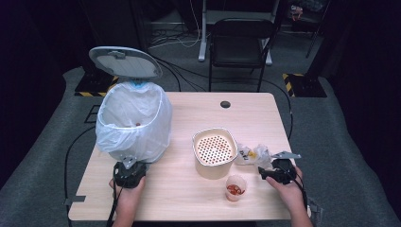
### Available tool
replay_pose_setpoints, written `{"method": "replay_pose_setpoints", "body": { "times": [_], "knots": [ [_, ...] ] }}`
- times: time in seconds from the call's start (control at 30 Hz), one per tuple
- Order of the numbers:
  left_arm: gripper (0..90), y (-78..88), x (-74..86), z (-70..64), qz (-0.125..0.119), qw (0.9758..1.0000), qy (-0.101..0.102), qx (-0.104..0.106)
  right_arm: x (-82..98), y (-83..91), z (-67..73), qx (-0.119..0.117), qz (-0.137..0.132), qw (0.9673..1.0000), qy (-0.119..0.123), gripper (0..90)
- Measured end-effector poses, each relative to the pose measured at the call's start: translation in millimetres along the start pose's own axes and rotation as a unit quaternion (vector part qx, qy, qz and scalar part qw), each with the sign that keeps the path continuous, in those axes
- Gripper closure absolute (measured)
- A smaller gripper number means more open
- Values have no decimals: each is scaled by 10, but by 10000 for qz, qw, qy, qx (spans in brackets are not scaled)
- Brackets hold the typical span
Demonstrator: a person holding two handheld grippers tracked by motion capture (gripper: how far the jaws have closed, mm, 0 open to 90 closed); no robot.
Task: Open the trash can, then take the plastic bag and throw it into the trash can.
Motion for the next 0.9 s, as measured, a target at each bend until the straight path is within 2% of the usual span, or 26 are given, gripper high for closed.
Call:
{"method": "replay_pose_setpoints", "body": {
  "times": [0.13, 0.3, 0.5, 0.57, 0.63, 0.67, 0.7, 0.77, 0.8, 0.9],
  "knots": [
    [639, 5, 21, -4, -94, 10000, 5, -15, -37, 111, -66, 31, -148, 9999, 15, 259],
    [639, 6, 33, -1, -131, 9999, -27, -15, -171, 234, -32, -44, -382, 9993, -38, 168],
    [639, 4, 34, 1, -176, 9998, -49, -31, -431, 243, 63, -256, -535, 9974, -409, 97],
    [639, 6, 33, -1, -125, 9999, -36, -5, -512, 207, 66, -171, -537, 9974, -454, 47],
    [639, 6, 29, 1, -115, 9999, -36, -12, -597, 180, 87, -208, -567, 9962, -625, 0],
    [639, 6, 29, 1, -115, 9999, -36, -12, -597, 180, 87, -208, -567, 9962, -625, 0],
    [639, 2, 25, 0, -145, 9999, -9, -20, -658, 148, 108, -142, -580, 9954, -746, 0],
    [639, -1, 26, -3, -163, 9999, 1, -7, -691, 124, 131, -80, -594, 9948, -823, 0],
    [639, 7, 32, 0, -111, 9999, -34, 0, -712, 82, 150, 63, -598, 9949, -811, 0],
    [639, 5, 31, -1, -129, 9999, -27, 13, -734, 17, 203, 194, -553, 9950, -810, 0]
  ]
}}
Point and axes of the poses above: each handheld gripper's, and its own axes: y roughly backward along the jaws, x roughly out of its underside, z roughly to its left, the point moved 6 cm from there along -y, roughly forward along the jaws, and after that the axes turned 13 degrees about x, right-handed, at the moved point
